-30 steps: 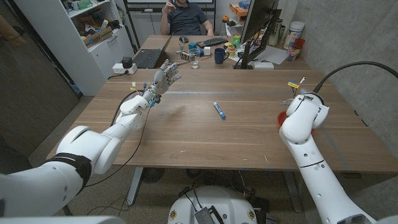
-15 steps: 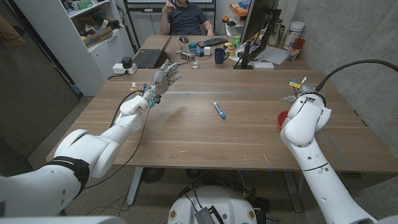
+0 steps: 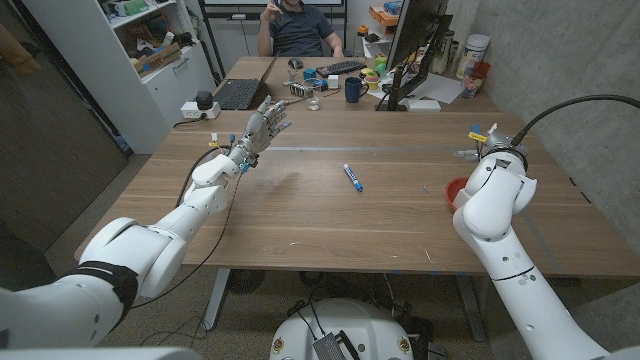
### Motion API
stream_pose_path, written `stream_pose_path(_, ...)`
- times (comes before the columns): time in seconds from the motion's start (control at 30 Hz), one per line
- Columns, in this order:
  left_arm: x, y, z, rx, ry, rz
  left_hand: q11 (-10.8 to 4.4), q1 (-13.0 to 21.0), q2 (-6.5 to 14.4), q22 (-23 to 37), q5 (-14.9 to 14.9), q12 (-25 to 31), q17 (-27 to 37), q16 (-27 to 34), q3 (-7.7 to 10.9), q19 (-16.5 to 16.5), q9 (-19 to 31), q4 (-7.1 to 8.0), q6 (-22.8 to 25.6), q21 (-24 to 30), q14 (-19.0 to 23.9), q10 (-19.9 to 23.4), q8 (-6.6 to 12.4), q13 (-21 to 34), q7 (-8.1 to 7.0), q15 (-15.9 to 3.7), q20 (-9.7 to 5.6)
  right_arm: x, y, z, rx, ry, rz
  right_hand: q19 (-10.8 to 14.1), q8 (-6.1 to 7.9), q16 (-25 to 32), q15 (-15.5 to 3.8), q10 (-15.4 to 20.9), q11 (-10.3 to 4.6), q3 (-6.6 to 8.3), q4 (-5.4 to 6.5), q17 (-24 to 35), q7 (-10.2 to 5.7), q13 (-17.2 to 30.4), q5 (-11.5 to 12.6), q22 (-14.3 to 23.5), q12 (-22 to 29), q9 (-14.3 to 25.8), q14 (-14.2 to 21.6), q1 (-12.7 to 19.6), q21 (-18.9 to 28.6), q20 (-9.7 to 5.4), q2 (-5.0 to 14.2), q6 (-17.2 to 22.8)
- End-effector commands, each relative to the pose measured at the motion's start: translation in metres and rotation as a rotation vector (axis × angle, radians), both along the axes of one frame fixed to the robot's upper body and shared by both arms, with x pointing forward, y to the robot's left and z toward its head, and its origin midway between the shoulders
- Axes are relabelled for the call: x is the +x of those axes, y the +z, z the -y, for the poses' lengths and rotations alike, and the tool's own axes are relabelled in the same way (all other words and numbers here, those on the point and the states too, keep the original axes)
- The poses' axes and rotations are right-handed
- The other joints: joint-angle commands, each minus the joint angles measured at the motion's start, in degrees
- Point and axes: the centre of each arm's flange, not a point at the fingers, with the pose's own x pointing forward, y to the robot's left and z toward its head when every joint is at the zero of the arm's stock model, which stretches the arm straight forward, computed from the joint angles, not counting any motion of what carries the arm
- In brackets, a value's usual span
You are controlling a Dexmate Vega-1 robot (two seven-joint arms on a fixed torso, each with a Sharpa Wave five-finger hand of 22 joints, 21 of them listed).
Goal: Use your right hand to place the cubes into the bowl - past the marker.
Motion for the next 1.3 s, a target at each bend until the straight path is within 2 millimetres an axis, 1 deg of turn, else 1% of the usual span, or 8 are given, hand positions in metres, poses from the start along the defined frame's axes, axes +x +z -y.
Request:
stream_pose_path(0.03,-0.004,-0.002,0.001,-0.005,0.003,-0.001,0.21,0.02,0.48,0.21,0.25,0.37,0.17,0.36,-0.25,0.4,0.22,0.02,0.24,-0.22,-0.26,0.0,-0.17,0.3,-0.07,0.09,0.28,-0.01,0.001,0.002,-0.03,0.002,0.074,-0.18,-0.22,0.34,0.21,0.43,-0.04,-0.52,-0.02,-0.03,-0.36,0.15,0.29,0.07,0.51,0.3,0.34,-0.25,-0.39,0.18,0.12,0.17)
stream_pose_path(0.23,-0.005,-0.003,0.001,-0.006,0.004,0.0,0.28,0.03,0.49,0.21,0.26,0.37,0.17,0.36,-0.28,0.4,0.22,0.02,0.3,-0.24,-0.25,0.0,-0.15,0.3,-0.1,0.1,0.33,-0.014,0.003,0.002,-0.036,-0.009,0.108,-0.39,-0.4,0.2,0.51,0.43,-0.09,-0.62,-0.04,-0.1,-0.45,0.13,0.47,0.08,0.5,0.3,-0.11,-0.2,-1.01,0.05,0.25,0.43)
stream_pose_path(0.4,-0.007,-0.004,0.001,-0.007,0.011,0.001,0.24,0.03,0.49,0.22,0.26,0.37,0.17,0.36,-0.3,0.43,0.22,0.02,0.27,-0.24,-0.25,-0.01,-0.16,0.3,-0.07,0.1,0.3,-0.016,0.004,0.004,-0.043,0.014,0.149,-0.31,-0.25,0.1,0.77,0.42,-0.07,-0.77,-0.07,-0.18,-0.68,0.12,0.67,0.09,0.5,0.33,-0.48,-0.16,-1.66,0.15,0.4,1.65)
stream_pose_path(0.57,-0.009,-0.005,0.001,-0.009,0.014,0.0,0.16,0.03,0.5,0.22,0.26,0.36,0.17,0.36,-0.32,0.43,0.22,0.02,0.29,-0.27,-0.25,-0.03,-0.15,0.3,-0.02,0.1,0.3,-0.018,0.005,0.005,-0.048,0.029,0.184,-0.44,-0.55,-0.06,1.04,0.47,-0.08,-0.94,-0.07,-0.25,-0.56,0.11,0.83,0.1,0.52,0.35,-1.07,-0.17,-2.31,0.1,0.49,1.66)
stream_pose_path(0.83,-0.01,-0.004,0.003,-0.008,0.011,0.003,0.17,0.04,0.5,0.22,0.26,0.37,0.17,0.36,-0.38,0.4,0.22,0.02,0.26,-0.32,-0.22,-0.01,-0.17,0.3,-0.05,0.09,0.27,-0.021,0.005,0.006,-0.066,0.022,0.246,-0.08,-0.72,0.0,1.01,0.75,-0.24,-1.09,-0.13,-0.34,-0.36,0.1,1.02,0.11,0.63,0.39,-1.13,-0.08,-2.86,-0.45,0.6,2.05)
stream_pose_path(0.87,-0.01,-0.004,0.003,-0.006,0.011,0.004,0.19,0.04,0.5,0.22,0.26,0.36,0.17,0.36,-0.38,0.4,0.22,0.02,0.28,-0.32,-0.24,-0.04,-0.16,0.3,-0.04,0.12,0.28,-0.021,0.004,0.006,-0.067,0.025,0.258,0.0,-0.82,0.02,1.0,0.76,-0.24,-1.15,-0.16,-0.36,-0.36,0.1,1.06,0.11,0.63,0.4,-1.12,-0.05,-3.0,-0.8,0.58,2.0)
stream_pose_path(1.07,-0.011,-0.003,0.004,-0.004,0.012,0.007,0.17,0.04,0.5,0.22,0.27,0.36,0.17,0.35,-0.42,0.44,0.22,0.03,0.24,-0.33,-0.25,-0.02,-0.18,0.3,-0.08,0.12,0.33,-0.025,0.003,0.006,-0.085,0.034,0.327,0.83,-0.86,0.07,1.04,1.06,-0.26,-1.36,-0.23,-0.44,-0.23,0.09,1.2,0.13,0.74,0.43,-1.08,0.01,-3.31,-1.46,0.53,2.61)
stream_pose_path(1.3,-0.012,-0.004,0.005,-0.005,0.014,0.009,0.23,0.04,0.5,0.22,0.27,0.37,0.17,0.35,-0.46,0.42,0.22,0.03,0.2,-0.37,-0.25,0.02,-0.19,0.3,-0.06,0.13,0.3,-0.027,0.004,0.007,-0.1,0.039,0.37,0.75,-1.21,0.05,1.23,1.41,-0.38,-1.59,-0.31,-0.53,-0.34,0.08,1.36,0.13,0.86,0.46,-1.27,0.11,-4.08,-1.3,0.52,2.64)
